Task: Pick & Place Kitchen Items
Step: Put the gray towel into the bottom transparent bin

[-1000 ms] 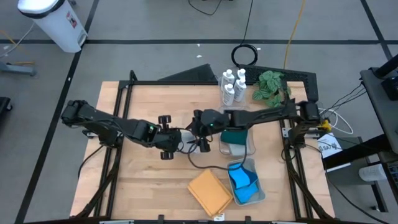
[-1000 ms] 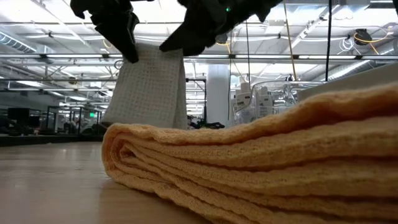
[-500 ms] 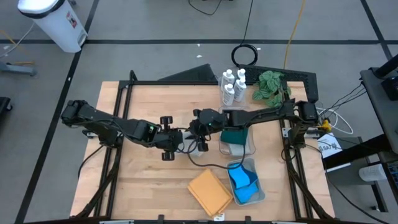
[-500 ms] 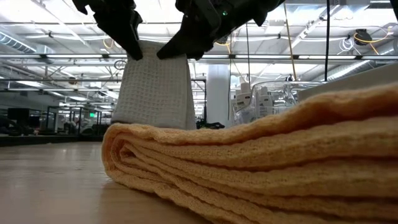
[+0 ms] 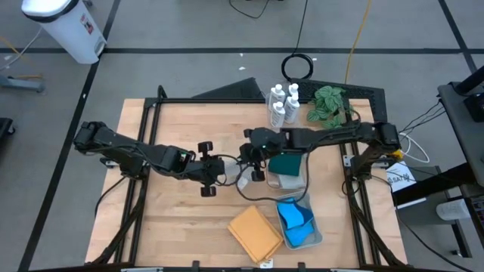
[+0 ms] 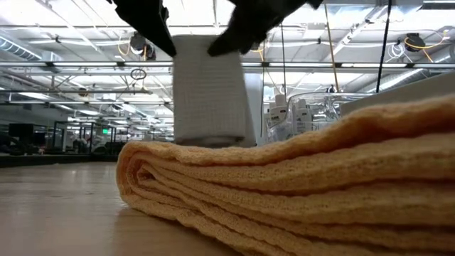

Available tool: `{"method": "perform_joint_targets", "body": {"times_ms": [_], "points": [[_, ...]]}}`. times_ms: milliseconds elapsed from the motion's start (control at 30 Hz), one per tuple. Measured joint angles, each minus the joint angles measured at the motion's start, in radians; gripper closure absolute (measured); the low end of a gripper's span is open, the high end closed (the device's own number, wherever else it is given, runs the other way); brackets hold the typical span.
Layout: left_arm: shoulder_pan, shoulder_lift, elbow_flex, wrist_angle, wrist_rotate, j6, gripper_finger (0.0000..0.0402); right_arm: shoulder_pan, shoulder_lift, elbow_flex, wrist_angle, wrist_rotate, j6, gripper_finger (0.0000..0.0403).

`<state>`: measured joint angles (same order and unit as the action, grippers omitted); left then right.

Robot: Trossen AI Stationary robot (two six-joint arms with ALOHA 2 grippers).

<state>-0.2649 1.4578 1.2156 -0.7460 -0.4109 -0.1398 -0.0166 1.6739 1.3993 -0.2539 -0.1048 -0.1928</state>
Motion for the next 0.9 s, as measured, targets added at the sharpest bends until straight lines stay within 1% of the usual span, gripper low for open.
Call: {"method": "perform_joint_targets", "body": {"times_ms": [67,133,200,433,533,600,700,767,900], "points": [[0.0,0.0,0.0,-0.001,0.0,0.002,0.0317,0.0,-0.048,-0.002,-0.083,0.0,0.0,0.04],[0.0,0.0,0.0,-0.008,0.001,-0.001,0.0317,0.0,-0.09,0.001,-0.125,0.002,0.013,0.04],[0.0,0.0,0.0,-0.008,0.001,-0.005,0.0317,0.0,-0.143,0.001,-0.216,0.005,0.028,0.0401],[0.0,0.0,0.0,-0.012,0.043,-0.022,0.0316,0.0,-0.323,-0.001,-0.49,-0.002,0.125,0.0402],[0.0,0.0,0.0,-0.011,0.046,-0.024,0.0316,0.003,-0.391,-0.001,-0.587,-0.037,0.173,0.0402],[0.0,0.0,0.0,-0.011,0.046,-0.024,0.0316,0.004,-0.432,-0.001,-0.617,-0.082,0.205,0.0402],[0.0,0.0,0.0,-0.008,0.046,-0.024,0.0316,0.022,-0.49,-0.009,-0.6,-0.13,0.279,0.0402],[0.0,0.0,0.0,-0.007,0.046,-0.024,0.0316,0.05,-0.523,-0.013,-0.576,-0.15,0.309,0.0402],[0.001,0.0,0.0,-0.004,0.044,-0.024,0.0316,0.123,-0.572,-0.013,-0.51,-0.23,0.384,0.0402]]}}
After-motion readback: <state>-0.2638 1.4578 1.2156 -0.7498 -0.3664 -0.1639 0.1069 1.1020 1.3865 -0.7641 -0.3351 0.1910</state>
